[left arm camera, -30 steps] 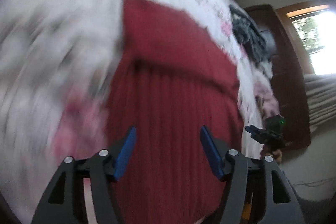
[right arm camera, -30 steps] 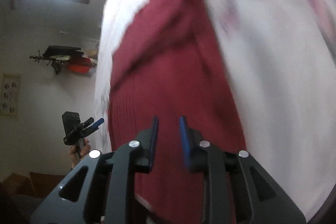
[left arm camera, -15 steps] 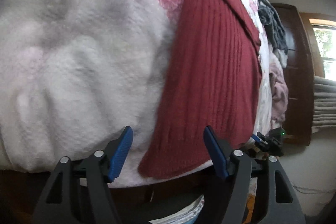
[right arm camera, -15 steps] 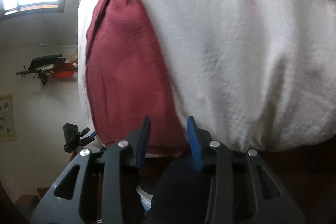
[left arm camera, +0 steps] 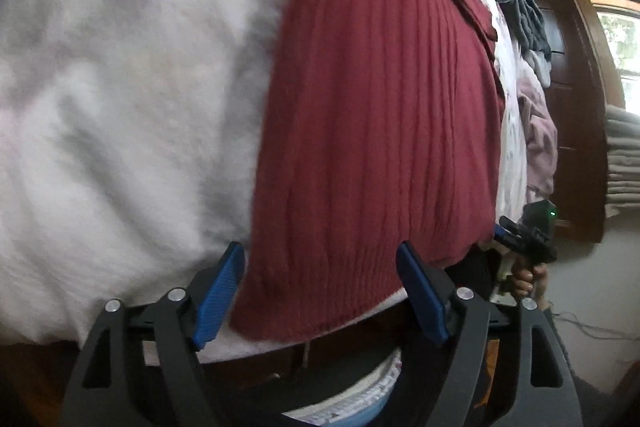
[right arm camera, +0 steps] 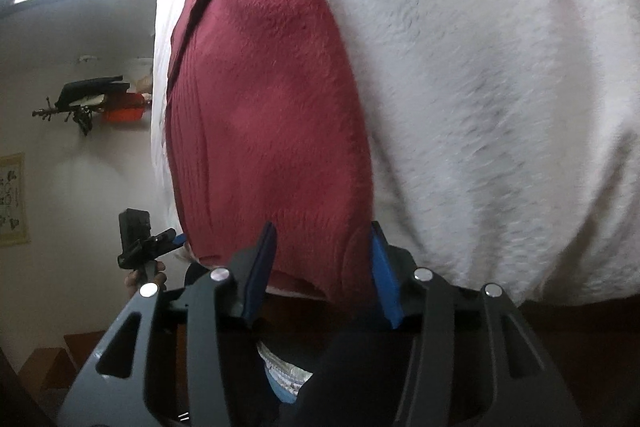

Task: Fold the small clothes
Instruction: 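Grasp the sweater hem end with both tools, then lift the hem with both tools and fold it toward the collar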

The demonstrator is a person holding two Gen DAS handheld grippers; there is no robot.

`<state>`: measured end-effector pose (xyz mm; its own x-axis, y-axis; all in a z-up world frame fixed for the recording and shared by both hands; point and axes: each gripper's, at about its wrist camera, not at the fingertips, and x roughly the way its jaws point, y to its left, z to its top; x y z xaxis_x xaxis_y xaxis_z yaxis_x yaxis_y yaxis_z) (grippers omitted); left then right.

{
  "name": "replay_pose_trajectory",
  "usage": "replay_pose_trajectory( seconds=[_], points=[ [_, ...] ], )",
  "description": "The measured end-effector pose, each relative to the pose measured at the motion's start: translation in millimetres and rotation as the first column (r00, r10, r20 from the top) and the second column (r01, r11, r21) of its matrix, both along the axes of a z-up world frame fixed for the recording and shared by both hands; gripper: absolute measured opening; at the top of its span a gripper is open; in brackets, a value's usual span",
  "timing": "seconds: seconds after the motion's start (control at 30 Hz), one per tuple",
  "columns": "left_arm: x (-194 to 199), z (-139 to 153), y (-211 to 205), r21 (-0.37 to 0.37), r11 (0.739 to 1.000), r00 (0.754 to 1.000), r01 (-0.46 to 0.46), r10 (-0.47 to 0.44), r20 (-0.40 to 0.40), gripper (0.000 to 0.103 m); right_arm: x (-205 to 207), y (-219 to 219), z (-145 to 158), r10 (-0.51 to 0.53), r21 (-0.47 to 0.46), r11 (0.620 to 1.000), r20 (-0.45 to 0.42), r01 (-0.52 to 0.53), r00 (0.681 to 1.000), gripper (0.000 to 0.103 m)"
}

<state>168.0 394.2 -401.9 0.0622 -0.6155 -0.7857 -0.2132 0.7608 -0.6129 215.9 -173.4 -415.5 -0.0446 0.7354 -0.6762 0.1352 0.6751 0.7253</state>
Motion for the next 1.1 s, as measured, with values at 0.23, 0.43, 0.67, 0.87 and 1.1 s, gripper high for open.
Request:
replay_pose_trajectory(
  seconds=[0.23, 0.43, 0.67, 0.87, 1.1],
  points=[
    [-13, -5, -1, -0.140, 0.990, 1.000, 0.000, 0.003, 0.015, 0.073, 0, 8, 1, 0.050, 0.018, 0.999, -0.018, -0.049, 0.999, 0.047],
    [-18, -13, 1, -0.196, 0.980, 0.999, -0.040, 0.041, 0.004, 0.037, -5, 8, 3, 0.036, 0.041, 0.999, -0.028, -0.035, 0.999, 0.047],
    [-23, -28, 4, -0.212, 0.973, 0.995, -0.093, 0.087, -0.038, 0.027, -13, 6, -3, 0.008, 0.026, 1.000, -0.055, -0.007, 0.998, 0.041],
    [-29, -19, 1, -0.212, 0.969, 0.992, -0.123, 0.119, -0.032, 0.007, -20, 4, 3, -0.017, -0.020, 1.000, -0.036, 0.016, 0.999, 0.005],
    [-35, 0, 4, -0.229, 0.962, 0.987, -0.151, 0.160, 0.022, 0.006, -28, -4, 36, -0.071, 0.024, 0.997, 0.049, 0.070, 0.996, 0.005]
  ],
)
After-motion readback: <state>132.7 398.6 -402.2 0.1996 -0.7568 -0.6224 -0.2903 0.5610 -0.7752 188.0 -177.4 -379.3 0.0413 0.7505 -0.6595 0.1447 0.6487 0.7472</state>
